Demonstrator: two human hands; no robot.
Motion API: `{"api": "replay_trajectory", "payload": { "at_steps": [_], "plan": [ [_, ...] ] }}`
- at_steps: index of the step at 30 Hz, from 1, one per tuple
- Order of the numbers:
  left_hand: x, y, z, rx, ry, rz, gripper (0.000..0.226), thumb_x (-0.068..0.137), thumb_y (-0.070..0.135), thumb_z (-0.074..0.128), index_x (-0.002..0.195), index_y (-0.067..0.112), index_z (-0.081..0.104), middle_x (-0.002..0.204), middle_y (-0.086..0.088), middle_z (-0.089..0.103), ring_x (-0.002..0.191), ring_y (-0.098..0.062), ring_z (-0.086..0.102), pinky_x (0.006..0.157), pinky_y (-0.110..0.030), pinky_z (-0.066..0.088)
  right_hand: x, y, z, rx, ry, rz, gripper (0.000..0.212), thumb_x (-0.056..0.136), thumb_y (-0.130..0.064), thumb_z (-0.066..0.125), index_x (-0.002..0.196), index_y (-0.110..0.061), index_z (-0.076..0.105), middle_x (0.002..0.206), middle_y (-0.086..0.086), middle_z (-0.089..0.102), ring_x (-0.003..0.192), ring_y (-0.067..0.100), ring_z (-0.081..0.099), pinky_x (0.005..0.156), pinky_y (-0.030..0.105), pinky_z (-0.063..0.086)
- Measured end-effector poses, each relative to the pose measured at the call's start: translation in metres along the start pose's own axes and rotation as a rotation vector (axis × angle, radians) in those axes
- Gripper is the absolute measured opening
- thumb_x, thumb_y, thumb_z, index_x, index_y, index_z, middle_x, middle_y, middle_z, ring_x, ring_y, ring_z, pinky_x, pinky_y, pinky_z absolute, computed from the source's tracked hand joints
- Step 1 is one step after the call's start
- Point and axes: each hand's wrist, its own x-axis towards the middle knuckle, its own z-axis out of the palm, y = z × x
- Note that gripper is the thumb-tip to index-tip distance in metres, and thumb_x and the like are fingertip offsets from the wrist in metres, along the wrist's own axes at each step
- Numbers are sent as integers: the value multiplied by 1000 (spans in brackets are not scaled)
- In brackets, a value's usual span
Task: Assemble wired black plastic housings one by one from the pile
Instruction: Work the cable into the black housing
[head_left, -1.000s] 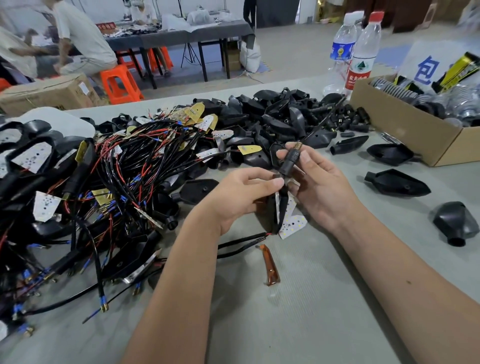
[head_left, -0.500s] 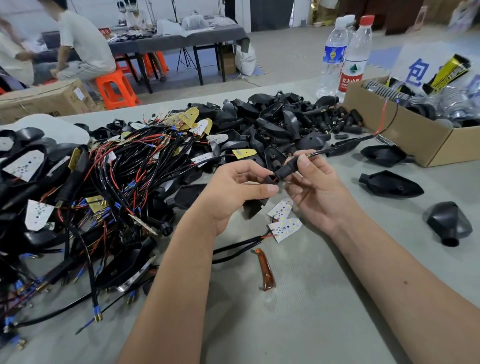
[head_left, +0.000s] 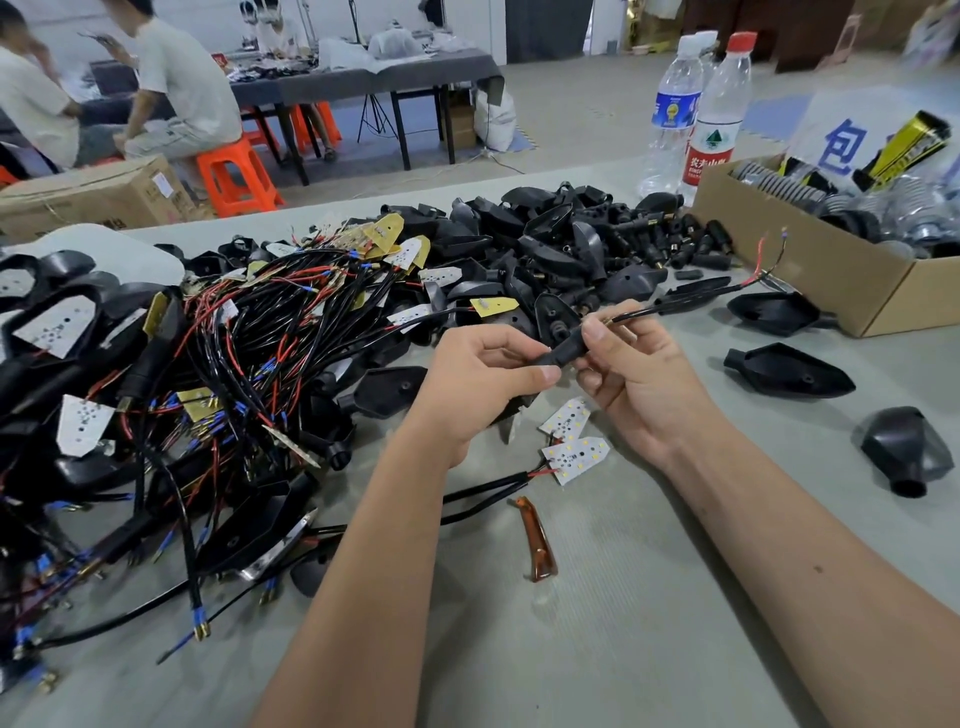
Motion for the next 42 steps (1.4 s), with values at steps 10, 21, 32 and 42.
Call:
{"api": "replay_trajectory", "payload": {
  "at_steps": [10,21,32,42],
  "plan": [
    [4,1,7,-38,28,-38,17,85,3,80,75,18,81,80,-13,77,74,-27,74,77,-33,61,1,5,-2,-174,1,29,18,79,-27,82,82,-16,68,71,4,63,58,19,50,45,23,39],
    [-3,6,7,-14,-71,-255,50,102,56,52,106,10,70,84,-14,77,64,-34,74,52,-32,59,2,7,-5,-235,100,-23,19,84,-29,83,78,-16,72,64,6,59,49,15,45,41,24,37],
    [-11,6,-7,-116,-334,-377,29,107,30,52,111,4,66,82,-17,73,69,-32,74,59,-31,61,6,6,-2,-136,268,-37,29,95,-21,72,73,-8,59,60,0,60,48,9,45,38,18,30],
    [-14,3,-35,-194,-386,-315,45,84,-11,65,128,0,63,120,-29,70,102,-43,73,80,-36,63,8,3,-2,1,359,-36,26,99,-22,68,76,-11,61,65,-2,62,52,8,47,40,18,32]
  ]
}}
